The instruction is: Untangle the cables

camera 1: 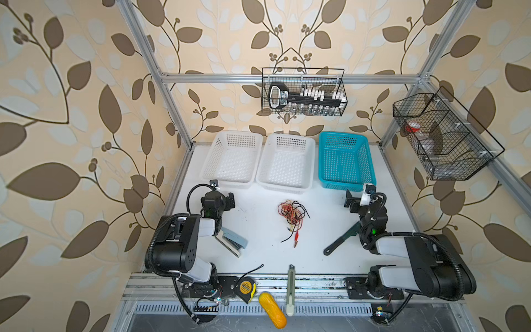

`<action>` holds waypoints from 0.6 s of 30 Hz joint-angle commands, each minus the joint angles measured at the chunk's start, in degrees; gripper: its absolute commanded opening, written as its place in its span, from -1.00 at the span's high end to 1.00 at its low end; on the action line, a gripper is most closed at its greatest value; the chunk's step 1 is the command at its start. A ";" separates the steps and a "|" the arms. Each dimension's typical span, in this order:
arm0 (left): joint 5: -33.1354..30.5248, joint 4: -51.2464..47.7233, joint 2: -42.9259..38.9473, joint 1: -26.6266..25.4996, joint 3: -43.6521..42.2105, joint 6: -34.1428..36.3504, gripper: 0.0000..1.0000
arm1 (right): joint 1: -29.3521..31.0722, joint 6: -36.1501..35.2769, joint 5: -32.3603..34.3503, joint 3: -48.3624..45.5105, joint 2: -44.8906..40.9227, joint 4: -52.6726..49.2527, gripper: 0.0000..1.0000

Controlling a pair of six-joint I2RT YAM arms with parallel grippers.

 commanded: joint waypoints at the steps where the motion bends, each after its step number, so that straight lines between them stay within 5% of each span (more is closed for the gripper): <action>1: 0.89 0.99 -0.86 0.34 1.64 0.55 -0.98 | 0.43 -0.78 0.01 -0.24 0.24 1.29 -1.00; 18: 2.29 0.09 -0.42 1.07 2.33 0.22 -0.98 | -0.90 -0.28 -2.64 0.39 0.35 -0.03 -1.00</action>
